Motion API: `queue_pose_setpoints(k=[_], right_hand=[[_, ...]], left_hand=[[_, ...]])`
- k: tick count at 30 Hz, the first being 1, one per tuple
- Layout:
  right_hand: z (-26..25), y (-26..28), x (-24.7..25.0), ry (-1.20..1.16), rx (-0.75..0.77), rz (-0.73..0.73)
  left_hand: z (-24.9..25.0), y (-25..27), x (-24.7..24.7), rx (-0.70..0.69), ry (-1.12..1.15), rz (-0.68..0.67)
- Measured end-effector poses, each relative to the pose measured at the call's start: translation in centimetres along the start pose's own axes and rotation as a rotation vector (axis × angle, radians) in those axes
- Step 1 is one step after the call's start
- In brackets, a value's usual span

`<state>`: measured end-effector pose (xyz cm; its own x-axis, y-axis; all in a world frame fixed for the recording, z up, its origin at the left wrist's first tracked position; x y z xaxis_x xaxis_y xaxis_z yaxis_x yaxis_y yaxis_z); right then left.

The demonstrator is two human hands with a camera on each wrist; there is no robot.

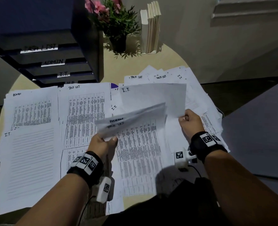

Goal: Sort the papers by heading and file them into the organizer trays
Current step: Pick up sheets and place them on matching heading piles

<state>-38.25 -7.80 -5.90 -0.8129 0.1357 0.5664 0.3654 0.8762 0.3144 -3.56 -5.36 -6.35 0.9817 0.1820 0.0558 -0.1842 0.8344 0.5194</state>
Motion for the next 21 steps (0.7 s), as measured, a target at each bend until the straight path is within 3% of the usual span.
queue_pose_setpoints(k=[4, 7, 8, 10, 12, 14, 21], right_hand=[[-0.2, 1.1, -1.5, -0.169, -0.011, -0.219], [-0.5, 2.0, -2.6, -0.106, -0.011, -0.398], [-0.5, 1.7, -2.7, -0.052, 0.017, -0.379], [-0.7, 0.5, -2.2, 0.153, 0.087, -0.208], [-1.4, -0.5, -1.5, 0.518, 0.15, -0.026], [-1.4, -1.0, -1.5, 0.765, 0.123, -0.031], [-2.4, -2.0, -1.3, 1.071, 0.113, -0.128]], left_hand=[[0.2, 0.5, -1.1, 0.04, 0.113, 0.005], [0.4, 0.2, -1.1, 0.021, 0.099, -0.004], [0.4, 0.2, -0.9, 0.004, 0.073, -0.001], [0.3, 0.1, -0.5, -0.008, 0.032, 0.016], [0.1, 0.3, -0.2, -0.002, -0.066, 0.046], [-0.3, 0.4, -0.1, 0.01, -0.114, 0.074], [-1.9, -0.6, -0.3, 0.188, 0.17, 0.079]])
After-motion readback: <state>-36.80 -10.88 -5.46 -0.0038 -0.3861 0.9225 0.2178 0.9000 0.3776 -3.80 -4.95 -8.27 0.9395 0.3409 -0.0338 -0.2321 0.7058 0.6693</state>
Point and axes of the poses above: each hand's wrist, its own y-axis away from the middle knuckle, its own x-axis out of the back of the hand, z = x × y, the point moved 5 cm from there along -y, towards the middle knuckle, and after that the axes turned 11 degrees about y, right-handed, at the moved point
